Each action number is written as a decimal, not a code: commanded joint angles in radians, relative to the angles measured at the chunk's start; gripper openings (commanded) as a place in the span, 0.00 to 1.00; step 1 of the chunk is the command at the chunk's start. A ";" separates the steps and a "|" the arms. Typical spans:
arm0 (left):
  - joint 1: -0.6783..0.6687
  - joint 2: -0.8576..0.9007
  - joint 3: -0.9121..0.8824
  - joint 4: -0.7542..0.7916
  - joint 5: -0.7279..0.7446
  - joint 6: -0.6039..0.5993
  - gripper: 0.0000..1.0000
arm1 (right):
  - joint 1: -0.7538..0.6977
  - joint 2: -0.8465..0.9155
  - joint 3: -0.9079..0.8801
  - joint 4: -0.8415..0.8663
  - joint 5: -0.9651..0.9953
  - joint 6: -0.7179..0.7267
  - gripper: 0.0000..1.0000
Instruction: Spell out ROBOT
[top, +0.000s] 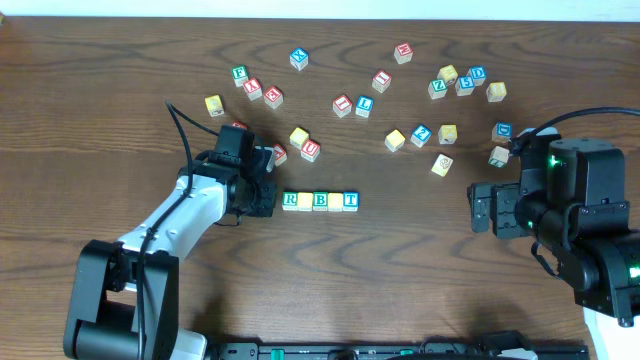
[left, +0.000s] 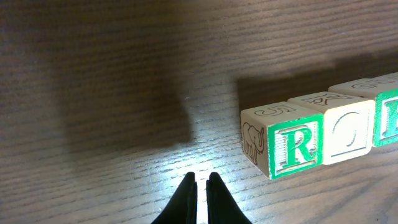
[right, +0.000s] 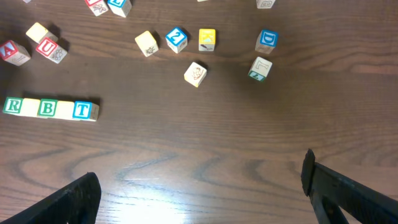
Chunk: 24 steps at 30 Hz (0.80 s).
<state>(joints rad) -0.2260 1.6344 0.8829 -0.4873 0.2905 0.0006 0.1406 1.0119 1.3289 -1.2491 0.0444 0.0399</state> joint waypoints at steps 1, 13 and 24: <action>-0.001 0.019 -0.017 0.006 0.016 0.015 0.08 | -0.006 -0.004 0.016 0.001 0.008 -0.011 0.99; -0.001 0.050 -0.018 0.019 0.065 0.033 0.07 | -0.006 -0.004 0.016 0.001 0.008 -0.011 0.99; -0.029 0.055 -0.017 0.027 0.068 0.034 0.07 | -0.006 -0.004 0.016 0.001 0.008 -0.011 0.99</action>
<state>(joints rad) -0.2382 1.6779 0.8753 -0.4629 0.3428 0.0231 0.1406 1.0119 1.3289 -1.2488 0.0444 0.0399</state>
